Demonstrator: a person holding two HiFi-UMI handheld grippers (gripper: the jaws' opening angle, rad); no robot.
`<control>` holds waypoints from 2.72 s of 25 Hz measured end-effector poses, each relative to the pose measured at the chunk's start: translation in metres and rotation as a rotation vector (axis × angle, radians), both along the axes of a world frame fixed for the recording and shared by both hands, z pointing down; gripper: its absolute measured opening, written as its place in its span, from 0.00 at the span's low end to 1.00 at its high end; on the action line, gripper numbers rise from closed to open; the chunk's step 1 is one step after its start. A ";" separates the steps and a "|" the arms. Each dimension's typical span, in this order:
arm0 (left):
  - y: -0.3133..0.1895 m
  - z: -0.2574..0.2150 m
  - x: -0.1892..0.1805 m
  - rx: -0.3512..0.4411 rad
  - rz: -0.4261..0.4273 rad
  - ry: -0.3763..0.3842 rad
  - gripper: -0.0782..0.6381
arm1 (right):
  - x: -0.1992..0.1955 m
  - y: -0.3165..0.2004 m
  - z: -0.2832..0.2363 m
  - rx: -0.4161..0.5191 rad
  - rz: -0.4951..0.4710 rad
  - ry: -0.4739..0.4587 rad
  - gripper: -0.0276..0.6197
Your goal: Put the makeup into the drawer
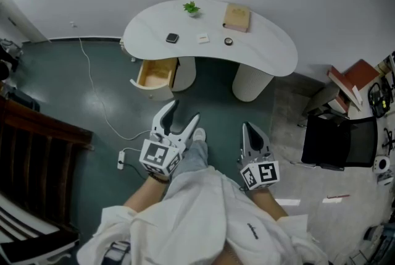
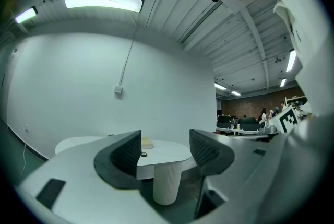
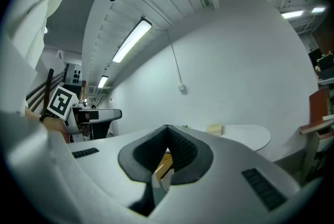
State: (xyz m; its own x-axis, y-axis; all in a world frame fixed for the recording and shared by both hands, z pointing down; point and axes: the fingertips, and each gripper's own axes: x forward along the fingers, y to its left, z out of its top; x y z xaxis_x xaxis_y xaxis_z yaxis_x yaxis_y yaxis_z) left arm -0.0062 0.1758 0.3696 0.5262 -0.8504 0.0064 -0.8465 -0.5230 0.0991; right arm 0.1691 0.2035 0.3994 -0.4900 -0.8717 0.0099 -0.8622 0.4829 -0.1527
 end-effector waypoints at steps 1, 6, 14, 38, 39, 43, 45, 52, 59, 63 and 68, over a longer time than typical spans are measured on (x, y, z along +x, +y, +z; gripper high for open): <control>-0.009 0.001 0.000 0.001 0.004 0.002 0.50 | 0.000 -0.008 0.000 0.001 0.003 0.001 0.07; -0.057 0.002 0.000 0.005 0.024 0.012 0.50 | -0.001 -0.050 -0.002 0.004 0.027 0.007 0.07; -0.158 -0.002 -0.008 0.002 0.056 0.011 0.50 | -0.010 -0.145 -0.004 0.006 0.063 0.016 0.07; -0.329 0.021 -0.021 -0.051 0.121 -0.011 0.52 | -0.048 -0.312 0.003 -0.009 0.096 0.051 0.07; -0.337 0.024 -0.019 -0.057 0.115 -0.017 0.52 | -0.046 -0.319 0.005 -0.011 0.092 0.051 0.07; -0.366 0.032 -0.011 -0.077 0.090 -0.030 0.53 | -0.041 -0.352 0.013 -0.024 0.067 0.045 0.07; -0.383 0.036 -0.007 -0.086 0.078 -0.038 0.53 | -0.041 -0.370 0.017 -0.031 0.044 0.043 0.07; -0.441 0.050 0.009 -0.121 0.039 -0.073 0.53 | -0.039 -0.439 0.030 -0.054 -0.046 0.039 0.07; -0.493 0.067 0.024 -0.164 -0.008 -0.085 0.53 | -0.029 -0.499 0.039 -0.080 -0.111 0.031 0.07; -0.518 0.081 0.030 -0.195 -0.046 -0.094 0.53 | -0.026 -0.523 0.050 -0.106 -0.152 0.032 0.07; -0.537 0.098 0.034 -0.226 -0.102 -0.104 0.53 | -0.026 -0.543 0.067 -0.131 -0.203 0.039 0.07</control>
State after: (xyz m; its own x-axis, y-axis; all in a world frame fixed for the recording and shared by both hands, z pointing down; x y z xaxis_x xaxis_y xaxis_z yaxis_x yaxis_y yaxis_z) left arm 0.0280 -0.3611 0.4675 0.4242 -0.8697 0.2522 -0.9056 -0.4089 0.1132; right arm 0.1431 -0.3392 0.4668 -0.6520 -0.7454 0.1388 -0.7560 0.6252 -0.1939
